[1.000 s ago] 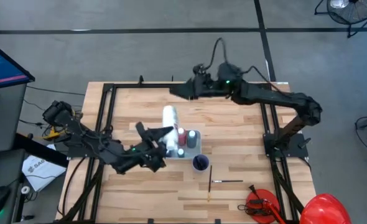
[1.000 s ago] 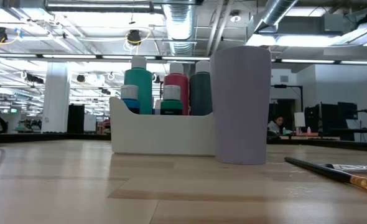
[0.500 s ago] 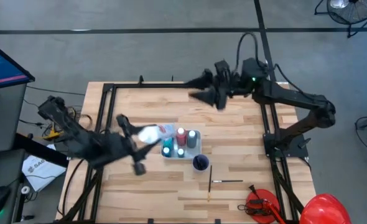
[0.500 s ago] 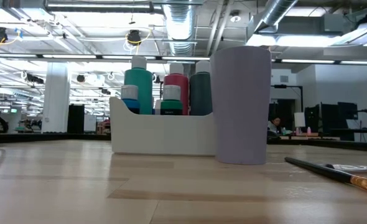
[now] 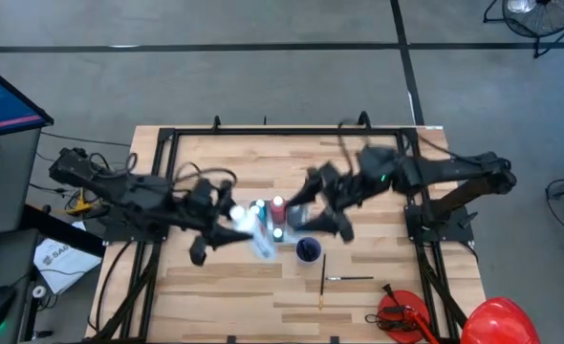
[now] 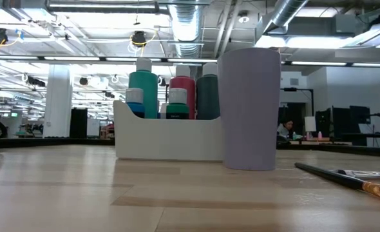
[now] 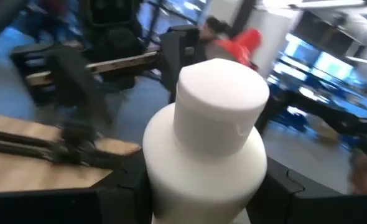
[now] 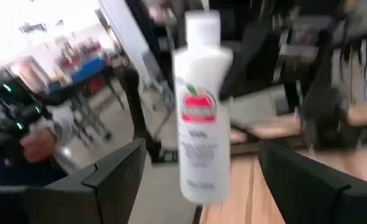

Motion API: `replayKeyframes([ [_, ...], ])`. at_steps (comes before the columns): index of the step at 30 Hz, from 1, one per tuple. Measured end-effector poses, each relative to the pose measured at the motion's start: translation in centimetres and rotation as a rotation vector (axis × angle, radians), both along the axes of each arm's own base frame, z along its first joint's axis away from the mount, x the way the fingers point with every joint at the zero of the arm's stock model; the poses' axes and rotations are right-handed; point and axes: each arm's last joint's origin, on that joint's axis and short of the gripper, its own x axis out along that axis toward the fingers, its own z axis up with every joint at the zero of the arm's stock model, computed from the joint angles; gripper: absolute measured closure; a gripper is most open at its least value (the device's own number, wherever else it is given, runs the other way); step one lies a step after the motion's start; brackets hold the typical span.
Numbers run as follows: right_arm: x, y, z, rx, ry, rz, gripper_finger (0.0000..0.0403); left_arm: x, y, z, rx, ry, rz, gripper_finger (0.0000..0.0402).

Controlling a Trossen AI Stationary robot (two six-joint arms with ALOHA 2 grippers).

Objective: Pick & Place Paint Supplies
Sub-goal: Put the white paint bottle into the white bin

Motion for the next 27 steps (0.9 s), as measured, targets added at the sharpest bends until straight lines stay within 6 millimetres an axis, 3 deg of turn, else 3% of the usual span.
replayKeyframes([
  [7, 1.1, 3.0, -3.1, -0.030, 0.191, -0.035, 0.0101, 2.0, -1.4, -1.8, 0.009, 0.071, -0.028, 0.0235],
  [21, 0.9, 4.6, -2.5, 0.074, 0.152, -0.109, 0.0101, 2.6, -0.8, -2.1, 0.013, 0.080, 0.006, 0.0235],
  [27, 0.7, 5.2, -2.7, 0.028, 0.153, -0.123, 0.0091, 2.9, -0.7, -2.3, 0.016, 0.087, 0.007, 0.0235],
])
